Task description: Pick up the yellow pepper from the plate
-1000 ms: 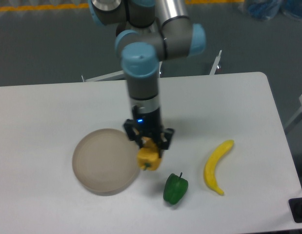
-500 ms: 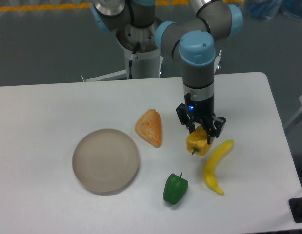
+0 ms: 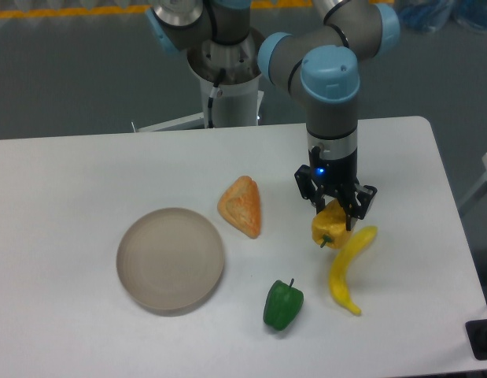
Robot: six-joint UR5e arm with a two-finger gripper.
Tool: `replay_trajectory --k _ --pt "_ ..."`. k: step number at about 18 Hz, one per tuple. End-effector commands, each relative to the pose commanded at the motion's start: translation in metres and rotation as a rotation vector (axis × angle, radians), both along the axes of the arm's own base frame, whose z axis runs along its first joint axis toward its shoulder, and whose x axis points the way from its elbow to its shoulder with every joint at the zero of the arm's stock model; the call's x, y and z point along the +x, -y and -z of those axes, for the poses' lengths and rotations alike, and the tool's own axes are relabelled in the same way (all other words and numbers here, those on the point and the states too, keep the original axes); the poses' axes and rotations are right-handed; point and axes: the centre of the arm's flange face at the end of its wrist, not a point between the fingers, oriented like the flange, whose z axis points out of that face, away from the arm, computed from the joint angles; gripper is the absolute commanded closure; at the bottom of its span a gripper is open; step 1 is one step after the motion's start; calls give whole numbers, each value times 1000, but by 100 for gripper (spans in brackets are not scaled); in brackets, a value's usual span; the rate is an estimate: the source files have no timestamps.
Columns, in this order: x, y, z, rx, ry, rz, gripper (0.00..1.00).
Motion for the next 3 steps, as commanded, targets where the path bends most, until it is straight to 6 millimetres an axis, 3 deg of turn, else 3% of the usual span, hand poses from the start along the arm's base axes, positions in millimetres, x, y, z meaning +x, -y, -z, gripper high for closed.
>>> replay_trajectory --k 3 --pt "0 -2 -6 11 -6 -3 60"
